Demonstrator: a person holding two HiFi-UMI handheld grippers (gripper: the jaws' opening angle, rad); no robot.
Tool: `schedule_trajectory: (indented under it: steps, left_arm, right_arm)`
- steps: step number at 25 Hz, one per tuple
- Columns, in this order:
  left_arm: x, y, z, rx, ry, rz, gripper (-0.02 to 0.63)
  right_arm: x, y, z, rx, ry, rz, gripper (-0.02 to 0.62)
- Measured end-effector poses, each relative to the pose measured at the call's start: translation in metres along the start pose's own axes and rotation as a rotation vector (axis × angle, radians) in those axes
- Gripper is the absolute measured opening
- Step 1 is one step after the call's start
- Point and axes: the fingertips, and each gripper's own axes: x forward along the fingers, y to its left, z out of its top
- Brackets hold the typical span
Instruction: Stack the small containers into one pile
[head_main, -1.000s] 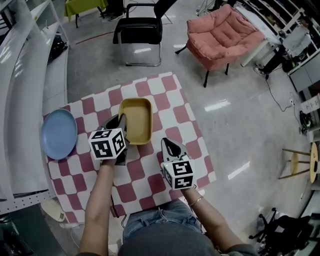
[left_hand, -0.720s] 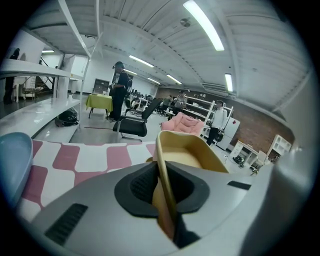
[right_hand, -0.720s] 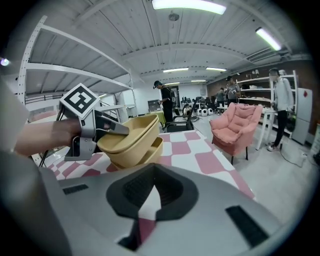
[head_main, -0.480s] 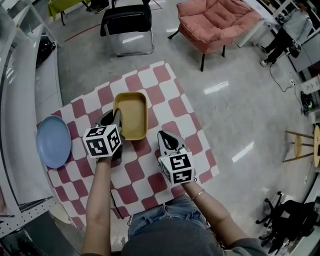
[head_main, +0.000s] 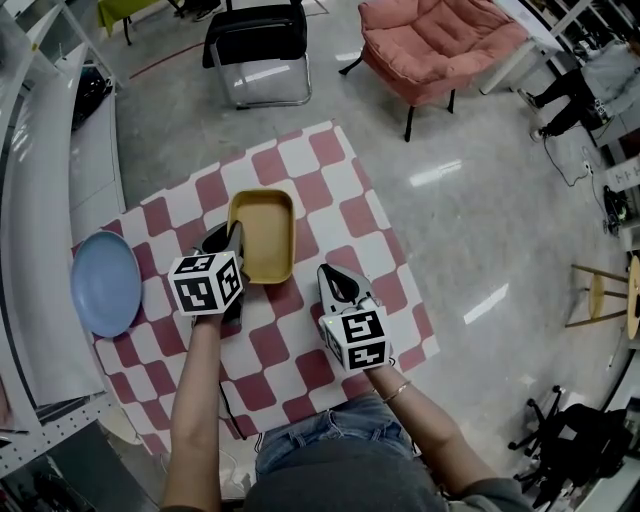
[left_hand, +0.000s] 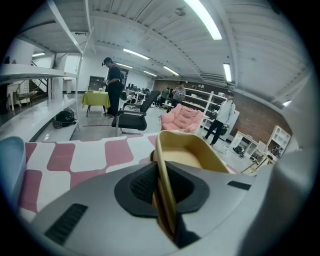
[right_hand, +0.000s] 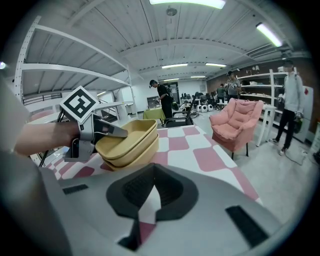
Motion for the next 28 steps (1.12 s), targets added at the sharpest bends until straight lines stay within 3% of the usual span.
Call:
schedule_trajectory:
  steps: [11, 18, 28]
  left_arm:
    - [0.006, 0.001, 0.001, 0.041, -0.019, 0.013, 0.04]
    - [0.001, 0.006, -0.002, 0.029, -0.023, 0.019, 0.087]
    - [-0.028, 0.001, 0.003, 0.016, -0.113, 0.064, 0.091]
  right_arm:
    - [0.006, 0.001, -0.004, 0.002, 0.018, 0.001, 0.009]
    - [0.005, 0.003, -0.004, 0.002, 0.014, 0.005, 0.009]
    - [-0.002, 0.005, 0.007, -0.005, -0.013, 0.016, 0.009]
